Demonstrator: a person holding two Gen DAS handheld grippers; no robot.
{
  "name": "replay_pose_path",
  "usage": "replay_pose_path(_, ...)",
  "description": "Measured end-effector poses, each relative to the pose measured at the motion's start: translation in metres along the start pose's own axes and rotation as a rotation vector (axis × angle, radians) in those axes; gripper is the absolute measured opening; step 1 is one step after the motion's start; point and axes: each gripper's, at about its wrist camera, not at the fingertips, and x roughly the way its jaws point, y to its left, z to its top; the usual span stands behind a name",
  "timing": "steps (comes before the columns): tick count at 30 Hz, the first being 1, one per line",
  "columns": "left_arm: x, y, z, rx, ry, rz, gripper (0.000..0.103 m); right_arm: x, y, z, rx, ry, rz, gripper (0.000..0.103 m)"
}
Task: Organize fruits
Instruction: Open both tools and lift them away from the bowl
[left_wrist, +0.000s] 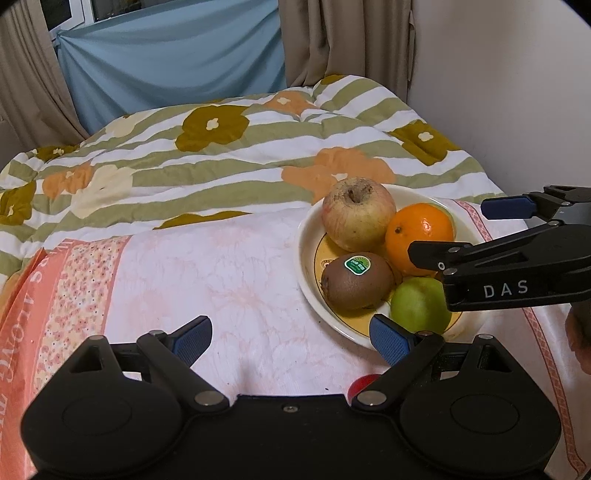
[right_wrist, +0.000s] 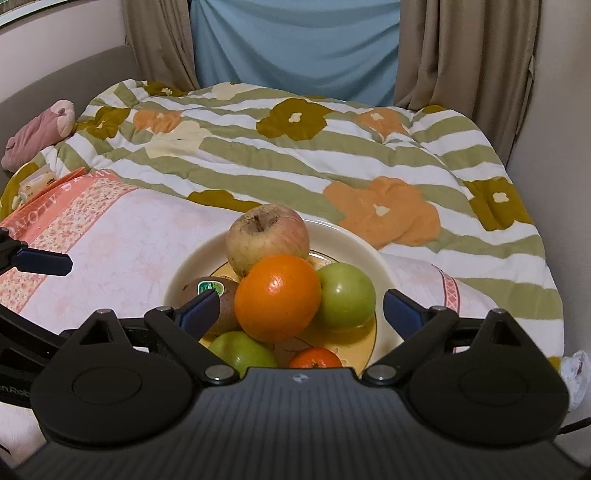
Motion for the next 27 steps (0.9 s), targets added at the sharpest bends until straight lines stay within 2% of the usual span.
replay_pose_path(8, -0.019, -0.002, 0.004, -0.020, -0.023, 0.012, 0.095, -0.021, 0.003, 0.002, -0.021, -0.027, -0.010, 0.103)
replay_pose_path(15, -0.053, 0.002, 0.011, -0.064, -0.073, 0.066, 0.095, -0.053, 0.002, 0.015, -0.017, -0.057, 0.037, 0.103)
replay_pose_path(22, -0.084, 0.010, 0.003, -0.047, -0.113, 0.071, 0.095, -0.095, 0.015, 0.017, 0.022, -0.116, 0.000, 0.103)
replay_pose_path(27, -0.105, 0.023, -0.010, -0.032, -0.149, 0.040, 0.095, -0.128, 0.034, 0.010, 0.045, -0.140, -0.047, 0.103)
